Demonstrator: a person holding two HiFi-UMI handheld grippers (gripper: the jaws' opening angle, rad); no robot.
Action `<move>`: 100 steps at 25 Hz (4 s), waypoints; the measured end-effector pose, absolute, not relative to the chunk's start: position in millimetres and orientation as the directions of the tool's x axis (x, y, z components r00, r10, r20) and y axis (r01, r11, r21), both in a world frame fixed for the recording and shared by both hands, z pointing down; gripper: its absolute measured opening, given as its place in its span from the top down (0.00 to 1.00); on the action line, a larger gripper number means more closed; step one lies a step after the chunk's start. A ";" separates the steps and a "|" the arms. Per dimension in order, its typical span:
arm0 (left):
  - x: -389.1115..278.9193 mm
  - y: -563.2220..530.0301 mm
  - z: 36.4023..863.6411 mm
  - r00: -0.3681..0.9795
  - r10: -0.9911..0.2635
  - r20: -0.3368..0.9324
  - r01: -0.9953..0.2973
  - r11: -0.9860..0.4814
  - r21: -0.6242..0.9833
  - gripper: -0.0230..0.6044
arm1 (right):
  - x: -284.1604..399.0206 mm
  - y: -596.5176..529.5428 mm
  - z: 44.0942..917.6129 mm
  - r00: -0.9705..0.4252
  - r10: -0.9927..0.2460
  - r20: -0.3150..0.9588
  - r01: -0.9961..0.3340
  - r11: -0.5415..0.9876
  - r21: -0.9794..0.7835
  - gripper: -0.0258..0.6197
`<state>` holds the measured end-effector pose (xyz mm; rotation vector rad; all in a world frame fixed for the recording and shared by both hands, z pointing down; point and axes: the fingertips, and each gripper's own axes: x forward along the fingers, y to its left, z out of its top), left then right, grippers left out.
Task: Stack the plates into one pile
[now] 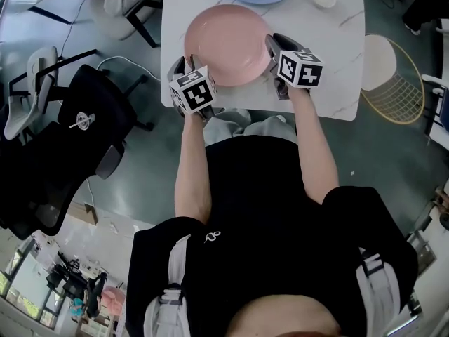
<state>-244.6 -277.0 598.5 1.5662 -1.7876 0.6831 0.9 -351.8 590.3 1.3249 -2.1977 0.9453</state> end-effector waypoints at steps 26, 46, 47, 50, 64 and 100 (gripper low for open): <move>-236.2 -305.4 570.7 0.103 -0.680 0.726 -0.970 0.095 0.226 0.85 | 6.4 -344.4 580.5 -0.411 -0.609 0.678 -0.912 0.262 -0.316 0.83; -173.3 -419.3 536.7 0.181 -0.717 0.674 -0.968 -0.008 0.252 0.85 | 71.4 -434.7 548.9 -0.368 -0.660 0.655 -0.929 0.223 -0.297 0.81; -170.5 -426.7 537.5 0.179 -0.716 0.675 -0.969 -0.009 0.248 0.85 | 74.4 -443.6 549.1 -0.367 -0.658 0.657 -0.929 0.224 -0.295 0.81; -165.8 -446.5 540.1 0.164 -0.714 0.681 -0.972 0.001 0.235 0.85 | 78.1 -467.6 549.2 -0.379 -0.652 0.657 -0.924 0.235 -0.301 0.81; -163.4 -527.9 566.0 0.082 -0.685 0.724 -0.987 0.046 0.155 0.84 | 76.6 -567.7 568.8 -0.403 -0.619 0.674 -0.914 0.300 -0.272 0.81; -238.3 -419.7 320.7 0.071 -0.983 0.169 -0.965 -0.025 0.260 0.94 | 44.0 -445.6 293.0 -0.350 -0.936 -0.045 -0.893 0.348 -0.285 0.95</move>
